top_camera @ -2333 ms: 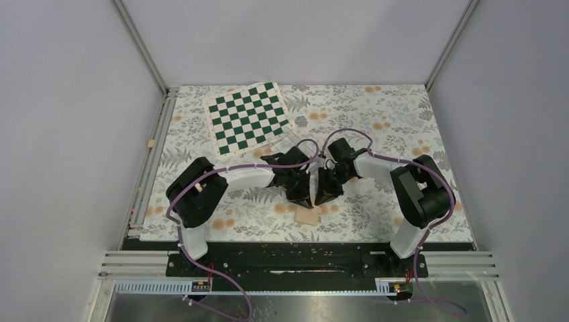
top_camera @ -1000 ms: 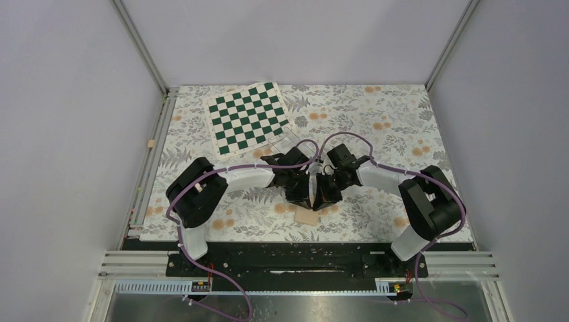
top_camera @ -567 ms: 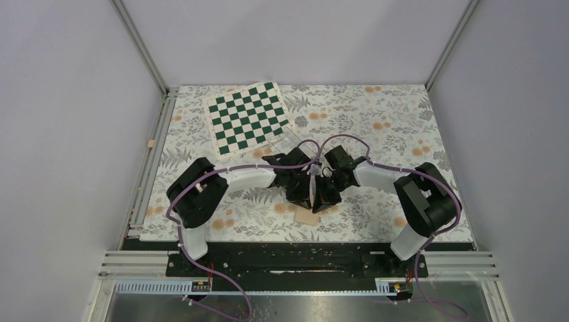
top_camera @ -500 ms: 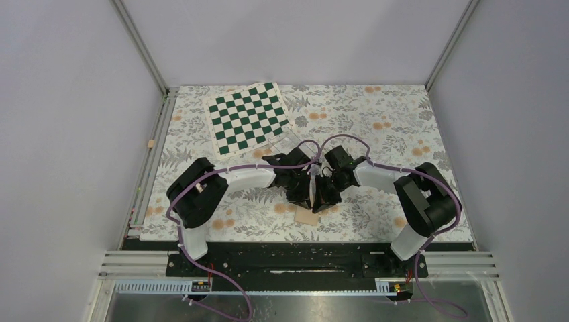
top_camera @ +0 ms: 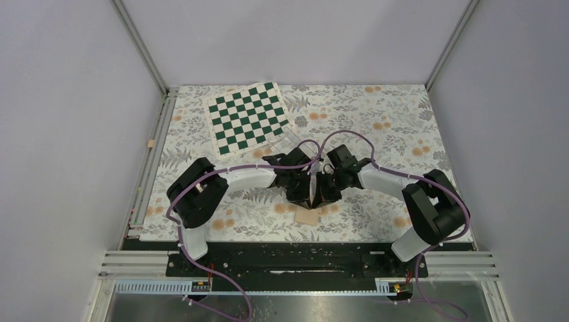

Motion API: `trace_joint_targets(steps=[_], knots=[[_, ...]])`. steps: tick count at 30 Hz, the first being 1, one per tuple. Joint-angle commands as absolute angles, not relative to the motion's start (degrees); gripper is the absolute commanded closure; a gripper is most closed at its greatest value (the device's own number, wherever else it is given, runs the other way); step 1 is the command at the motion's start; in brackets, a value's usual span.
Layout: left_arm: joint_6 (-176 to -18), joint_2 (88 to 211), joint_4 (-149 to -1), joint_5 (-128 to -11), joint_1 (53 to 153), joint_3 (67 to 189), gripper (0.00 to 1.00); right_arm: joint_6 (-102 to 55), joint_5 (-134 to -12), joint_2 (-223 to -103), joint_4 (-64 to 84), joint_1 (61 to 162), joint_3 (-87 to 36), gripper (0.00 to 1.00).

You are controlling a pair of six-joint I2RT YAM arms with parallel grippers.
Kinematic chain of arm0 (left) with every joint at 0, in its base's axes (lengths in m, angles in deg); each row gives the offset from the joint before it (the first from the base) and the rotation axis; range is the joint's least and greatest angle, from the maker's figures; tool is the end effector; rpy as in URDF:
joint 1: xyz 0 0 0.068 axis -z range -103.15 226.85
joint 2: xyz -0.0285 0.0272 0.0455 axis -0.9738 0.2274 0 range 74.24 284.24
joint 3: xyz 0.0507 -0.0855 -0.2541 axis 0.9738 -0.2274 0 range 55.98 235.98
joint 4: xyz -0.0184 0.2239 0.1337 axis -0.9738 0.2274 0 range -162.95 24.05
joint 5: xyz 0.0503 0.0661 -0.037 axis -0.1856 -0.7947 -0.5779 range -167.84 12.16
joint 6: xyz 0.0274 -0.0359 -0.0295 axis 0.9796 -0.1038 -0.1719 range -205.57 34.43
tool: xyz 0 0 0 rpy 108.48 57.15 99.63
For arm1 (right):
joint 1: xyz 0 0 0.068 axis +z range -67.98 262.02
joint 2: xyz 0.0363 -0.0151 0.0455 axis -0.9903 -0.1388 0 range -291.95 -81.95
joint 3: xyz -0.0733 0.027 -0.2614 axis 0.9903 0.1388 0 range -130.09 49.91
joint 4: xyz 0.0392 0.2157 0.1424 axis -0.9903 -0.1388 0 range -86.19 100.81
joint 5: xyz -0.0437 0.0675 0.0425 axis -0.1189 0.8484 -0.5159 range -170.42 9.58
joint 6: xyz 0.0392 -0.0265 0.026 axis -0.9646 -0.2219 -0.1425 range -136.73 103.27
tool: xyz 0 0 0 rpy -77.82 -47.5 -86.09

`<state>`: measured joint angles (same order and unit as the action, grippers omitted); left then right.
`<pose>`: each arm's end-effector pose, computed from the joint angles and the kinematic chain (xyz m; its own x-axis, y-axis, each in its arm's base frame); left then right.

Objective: Put the credit cards into the card holder
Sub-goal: Close the card holder at the center of the board.

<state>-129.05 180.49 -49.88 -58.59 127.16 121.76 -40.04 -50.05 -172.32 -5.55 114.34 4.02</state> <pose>0.2254 -0.2900 0.1572 -0.9793 0.1627 -0.1201 0.2016 0.8295 -0.5208 0.2351 0.1699 0.1572 -0.9426 -0.1925 -0.2729 -0.3230 0.7333 0.5983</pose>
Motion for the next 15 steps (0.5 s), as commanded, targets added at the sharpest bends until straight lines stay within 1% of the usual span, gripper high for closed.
trace_joint_targets(steps=[1,9,15], knots=[[-127.14,183.33,-45.00,-63.66,127.83,121.14,1.00,-40.11,-51.80,-174.93,-4.56,114.80,3.84,1.00],[-127.14,183.66,-45.00,-63.25,127.94,121.29,1.00,-39.71,-55.59,-178.17,-5.29,115.04,4.43,1.00],[-127.67,184.06,-44.98,-64.07,128.58,120.60,1.00,-38.72,-60.18,-179.38,-8.93,116.56,3.24,1.00]])
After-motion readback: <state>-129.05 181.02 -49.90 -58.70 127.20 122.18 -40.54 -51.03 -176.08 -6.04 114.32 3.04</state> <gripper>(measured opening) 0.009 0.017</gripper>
